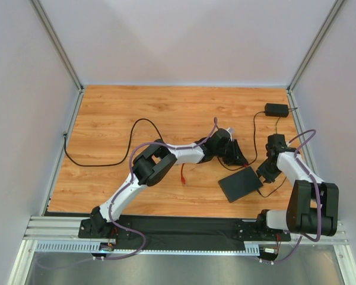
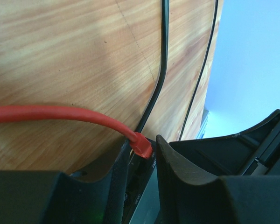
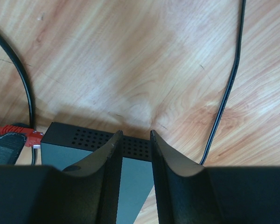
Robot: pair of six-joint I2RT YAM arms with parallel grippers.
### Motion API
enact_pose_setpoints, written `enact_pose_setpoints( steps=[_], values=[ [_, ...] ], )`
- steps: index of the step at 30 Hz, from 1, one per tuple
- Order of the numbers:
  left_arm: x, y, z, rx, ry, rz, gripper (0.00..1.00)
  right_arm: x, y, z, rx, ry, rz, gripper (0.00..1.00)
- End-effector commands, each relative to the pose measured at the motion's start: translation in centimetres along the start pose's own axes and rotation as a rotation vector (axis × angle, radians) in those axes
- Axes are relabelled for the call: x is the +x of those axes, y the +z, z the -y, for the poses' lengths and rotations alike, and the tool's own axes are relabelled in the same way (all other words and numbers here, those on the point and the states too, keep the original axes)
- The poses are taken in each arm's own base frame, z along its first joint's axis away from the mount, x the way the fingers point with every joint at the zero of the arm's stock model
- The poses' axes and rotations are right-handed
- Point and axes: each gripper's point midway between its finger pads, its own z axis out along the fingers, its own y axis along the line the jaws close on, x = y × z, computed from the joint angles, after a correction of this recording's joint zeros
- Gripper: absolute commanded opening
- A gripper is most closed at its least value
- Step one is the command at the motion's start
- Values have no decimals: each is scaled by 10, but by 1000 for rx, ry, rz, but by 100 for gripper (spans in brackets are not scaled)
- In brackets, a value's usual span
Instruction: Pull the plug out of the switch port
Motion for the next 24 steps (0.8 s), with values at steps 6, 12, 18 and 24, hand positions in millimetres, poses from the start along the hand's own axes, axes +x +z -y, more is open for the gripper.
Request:
enact_pose_setpoints(
  steps=[6,12,18,24],
  values=[
    [16,10,-23,-38,-13,-15,33,-9,-3,1,-34,13,3,32],
    [19,4,-19,1,9,-18,41,-15,-3,2,-47,26,3,32],
    [24,4,-19,16,30,-43,35,-18,-5,4,-51,33,10,32],
    [27,3,-19,24,50,-60,37,-18,-2,3,-51,36,2,32]
  ],
)
